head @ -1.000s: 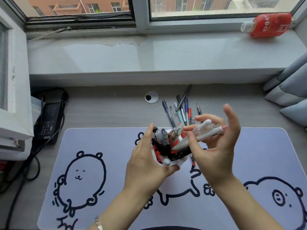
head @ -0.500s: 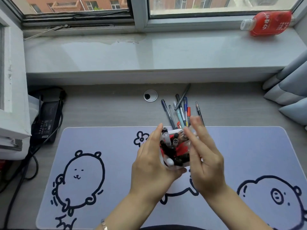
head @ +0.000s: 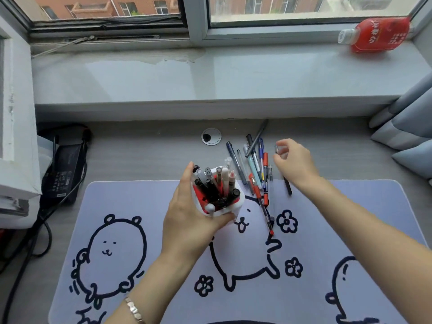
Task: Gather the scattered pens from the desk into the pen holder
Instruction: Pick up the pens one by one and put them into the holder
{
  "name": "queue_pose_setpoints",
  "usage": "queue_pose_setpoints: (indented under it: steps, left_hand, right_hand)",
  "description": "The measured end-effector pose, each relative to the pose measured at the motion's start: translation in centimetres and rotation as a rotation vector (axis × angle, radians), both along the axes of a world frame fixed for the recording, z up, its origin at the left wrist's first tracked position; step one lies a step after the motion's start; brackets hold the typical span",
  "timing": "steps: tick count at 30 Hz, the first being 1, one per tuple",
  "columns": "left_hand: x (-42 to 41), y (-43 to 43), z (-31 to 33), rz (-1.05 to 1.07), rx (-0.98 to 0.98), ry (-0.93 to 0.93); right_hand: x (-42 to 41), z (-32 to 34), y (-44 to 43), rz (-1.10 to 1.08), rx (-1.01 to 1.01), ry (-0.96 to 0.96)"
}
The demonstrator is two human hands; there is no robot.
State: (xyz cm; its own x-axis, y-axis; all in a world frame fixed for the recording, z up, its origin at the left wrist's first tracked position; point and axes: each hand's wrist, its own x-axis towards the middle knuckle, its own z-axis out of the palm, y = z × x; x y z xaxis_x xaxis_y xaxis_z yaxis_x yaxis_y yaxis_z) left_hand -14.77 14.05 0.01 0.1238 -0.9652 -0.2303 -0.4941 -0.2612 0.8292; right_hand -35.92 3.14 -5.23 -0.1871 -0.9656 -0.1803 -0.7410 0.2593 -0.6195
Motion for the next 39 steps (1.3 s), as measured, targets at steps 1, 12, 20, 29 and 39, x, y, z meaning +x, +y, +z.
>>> queue_pose_setpoints:
  steps: [1,12,20,29,39]
  left_hand:
    - [0.1,0.0,0.0,0.007,0.001,0.002]
    - [0.9,1.0,-0.2,0.028,0.027,-0.011]
    - [0.6,1.7,-0.1,-0.003,0.038,-0.019]
    - [1.1,2.3,-0.1,0.020,0.047,-0.001]
    - [-1.3,2.5,0.7,-0.023,0.063,0.076]
  right_hand:
    - [-0.5,-1.1,-0.9,-0.029,0.119,0.069]
    - [-0.9,-2.2,-0.1,-0.127,0.201,0.015]
    - [1.6,-4.5,4.0,-0.075,0.238,-0.002]
    - [0.4,0.4,4.3,-0.238,0.118,-0.382]
    - [6.4,8.0,10.5,-0.038,-0.460,-1.265]
